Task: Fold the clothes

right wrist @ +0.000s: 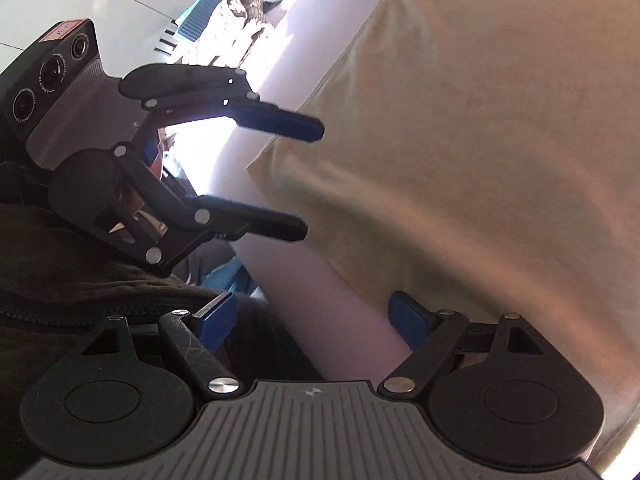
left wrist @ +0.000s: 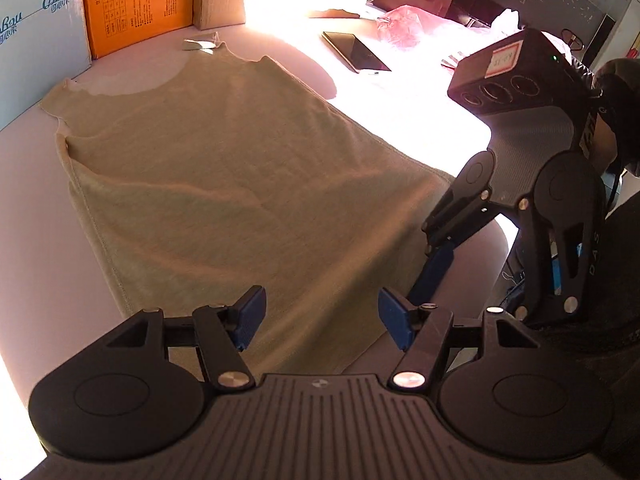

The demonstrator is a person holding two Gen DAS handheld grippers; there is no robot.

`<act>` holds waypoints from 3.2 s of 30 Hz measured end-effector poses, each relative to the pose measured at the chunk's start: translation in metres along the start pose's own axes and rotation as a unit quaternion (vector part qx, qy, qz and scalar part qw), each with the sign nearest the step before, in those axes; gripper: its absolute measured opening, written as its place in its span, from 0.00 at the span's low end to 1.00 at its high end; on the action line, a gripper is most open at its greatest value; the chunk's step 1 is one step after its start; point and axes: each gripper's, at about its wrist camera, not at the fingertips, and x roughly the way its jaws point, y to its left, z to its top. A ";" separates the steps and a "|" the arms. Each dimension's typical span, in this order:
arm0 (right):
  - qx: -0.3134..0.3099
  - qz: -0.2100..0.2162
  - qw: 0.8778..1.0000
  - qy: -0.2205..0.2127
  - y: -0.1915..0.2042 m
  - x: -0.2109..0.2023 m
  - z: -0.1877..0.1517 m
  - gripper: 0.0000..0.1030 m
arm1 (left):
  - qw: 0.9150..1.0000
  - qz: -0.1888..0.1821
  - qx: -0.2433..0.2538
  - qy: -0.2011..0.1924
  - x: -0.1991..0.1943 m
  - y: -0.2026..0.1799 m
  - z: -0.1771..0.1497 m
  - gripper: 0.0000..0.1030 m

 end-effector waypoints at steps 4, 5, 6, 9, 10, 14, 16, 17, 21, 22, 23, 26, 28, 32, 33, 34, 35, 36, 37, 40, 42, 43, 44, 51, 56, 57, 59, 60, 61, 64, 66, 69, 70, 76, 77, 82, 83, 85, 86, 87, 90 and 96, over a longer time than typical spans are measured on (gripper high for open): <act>-0.040 -0.026 0.999 -0.025 0.013 -0.022 0.000 0.70 | 0.997 0.067 0.003 0.037 0.018 0.002 -0.004 0.60; -0.052 -0.039 0.997 -0.044 0.016 -0.028 0.002 0.73 | 0.996 0.070 0.004 0.047 0.022 0.004 -0.006 0.60; -0.056 -0.048 0.995 -0.062 0.016 -0.031 0.003 0.75 | 0.996 0.070 0.004 0.056 0.025 0.005 -0.008 0.60; -0.025 -0.084 0.995 -0.051 0.004 -0.017 0.003 0.79 | 0.993 0.077 0.043 0.076 0.027 -0.002 -0.014 0.61; -0.029 -0.082 0.996 -0.033 0.004 -0.011 0.001 0.82 | 0.992 0.071 0.059 0.086 0.027 -0.005 -0.015 0.61; -0.040 -0.031 0.998 -0.024 0.010 -0.030 0.004 0.79 | 0.994 0.019 0.055 0.092 0.009 0.002 -0.017 0.61; -0.047 -0.030 0.996 -0.070 0.011 -0.040 0.007 0.81 | 0.997 0.017 0.030 0.069 0.006 0.006 -0.013 0.62; -0.047 -0.033 0.995 -0.077 0.009 -0.038 0.012 0.81 | 0.998 0.028 0.017 0.056 0.009 0.007 -0.010 0.64; -0.037 -0.032 0.999 -0.006 -0.001 -0.004 0.015 0.87 | 0.999 0.037 -0.012 0.033 0.025 0.004 0.007 0.64; -0.043 -0.025 0.999 0.003 0.002 -0.002 0.012 0.93 | 0.999 0.029 -0.011 0.031 0.029 0.001 0.011 0.64; -0.044 -0.019 0.999 0.019 0.004 -0.004 0.010 0.93 | 0.999 0.022 -0.006 0.034 0.032 -0.002 0.013 0.65; -0.029 -0.004 0.999 0.023 0.003 -0.018 0.009 0.88 | 0.994 0.079 0.043 0.060 0.048 -0.014 0.015 0.65; -0.038 -0.031 0.999 0.003 0.004 -0.034 0.010 0.89 | 0.990 0.118 0.052 0.054 0.047 -0.013 0.015 0.66; -0.025 -0.090 0.995 -0.040 0.002 -0.067 0.011 0.90 | 0.996 0.075 0.025 0.049 0.040 -0.003 0.017 0.67; -0.024 -0.111 0.992 -0.045 0.002 -0.071 0.013 0.90 | 0.994 0.072 0.041 0.071 0.045 -0.007 0.016 0.69; -0.028 -0.140 0.989 -0.049 0.002 -0.075 0.014 0.91 | 0.991 0.070 0.059 0.094 0.051 -0.010 0.014 0.69; -0.031 -0.171 0.983 -0.050 0.001 -0.080 0.016 0.91 | 0.990 0.062 0.072 0.099 0.050 -0.013 0.012 0.70; -0.035 -0.198 0.978 -0.049 0.001 -0.086 0.017 0.91 | 0.990 0.054 0.085 0.102 0.048 -0.015 0.011 0.70; -0.039 -0.220 0.974 -0.047 0.001 -0.090 0.019 0.91 | 0.990 0.040 0.083 0.109 0.045 -0.014 0.012 0.70; -0.050 -0.297 0.953 -0.040 -0.007 -0.098 0.024 0.91 | 0.993 0.044 0.066 0.091 0.032 -0.006 0.018 0.69; -0.065 -0.342 0.937 -0.033 -0.015 -0.101 0.028 0.91 | 0.994 0.046 0.055 0.077 0.024 -0.003 0.022 0.70; -0.072 -0.357 0.931 -0.031 -0.016 -0.105 0.027 0.91 | 0.995 0.048 0.049 0.072 0.023 -0.002 0.023 0.70; -0.077 -0.368 0.926 -0.029 -0.017 -0.107 0.028 0.91 | 0.995 0.056 0.044 0.068 0.024 -0.001 0.024 0.72; -0.099 -0.400 0.911 -0.012 -0.020 -0.105 0.034 0.91 | 0.982 0.102 0.108 0.119 0.044 -0.013 0.017 0.74; -0.105 -0.405 0.908 -0.005 -0.019 -0.089 0.042 0.93 | 0.986 0.113 0.083 0.091 0.027 -0.003 0.032 0.74; -0.107 -0.406 0.908 -0.004 -0.019 -0.088 0.043 0.93 | 0.988 0.112 0.072 0.083 0.024 0.000 0.036 0.74; -0.109 -0.407 0.907 -0.003 -0.020 -0.090 0.046 0.93 | 0.990 0.116 0.048 0.065 0.017 0.007 0.048 0.74; -0.112 -0.407 0.907 -0.004 -0.020 -0.091 0.047 0.93 | 0.990 0.122 0.040 0.060 0.015 0.010 0.052 0.75; -0.115 -0.406 0.907 -0.005 -0.019 -0.092 0.049 0.93 | 0.989 0.133 0.030 0.053 0.013 0.012 0.058 0.75; -0.134 -0.391 0.910 -0.019 -0.013 -0.099 0.055 0.94 | 0.986 0.161 0.009 0.040 0.010 0.018 0.072 0.76; -0.143 -0.386 0.911 -0.033 -0.011 -0.097 0.056 0.97 | 0.983 0.182 -0.003 0.041 0.015 0.024 0.074 0.77; -0.163 -0.377 0.911 -0.040 -0.014 -0.077 0.049 0.98 | 0.975 0.209 -0.018 0.069 0.029 0.037 0.070 0.77; -0.168 -0.372 0.912 -0.042 -0.017 -0.069 0.044 0.98 | 0.973 0.217 -0.020 0.082 0.034 0.041 0.067 0.77; -0.163 -0.351 0.922 0.003 -0.044 -0.039 0.001 1.00 | 0.965 0.223 0.014 0.138 0.042 0.047 0.034 0.84; -0.153 -0.347 0.926 0.005 -0.049 -0.046 -0.003 1.00 | 0.965 0.219 0.016 0.146 0.039 0.050 0.031 0.84; -0.148 -0.407 0.900 0.054 -0.064 -0.093 -0.004 1.00 | 0.951 0.253 0.028 0.174 0.021 0.074 0.028 0.84; -0.149 -0.420 0.894 0.051 -0.065 -0.108 0.000 1.00 | 0.948 0.267 0.022 0.170 0.016 0.083 0.030 0.84; -0.145 -0.436 0.888 0.034 -0.065 -0.139 0.012 1.00 | 0.943 0.293 -0.003 0.156 0.003 0.103 0.038 0.84; -0.141 -0.440 0.887 0.022 -0.064 -0.153 0.020 1.00 | 0.941 0.304 -0.022 0.146 -0.004 0.114 0.044 0.84; -0.138 -0.442 0.886 0.010 -0.064 -0.167 0.029 1.00 | 0.940 0.314 -0.036 0.131 -0.010 0.123 0.051 0.84; -0.148 -0.436 0.886 -0.047 -0.060 -0.199 0.062 1.00 | 0.936 0.341 -0.070 0.056 -0.028 0.147 0.078 0.84; -0.145 -0.375 0.878 -0.261 -0.082 -0.218 0.153 1.00 | 0.925 0.329 -0.152 -0.113 -0.014 0.189 0.135 0.84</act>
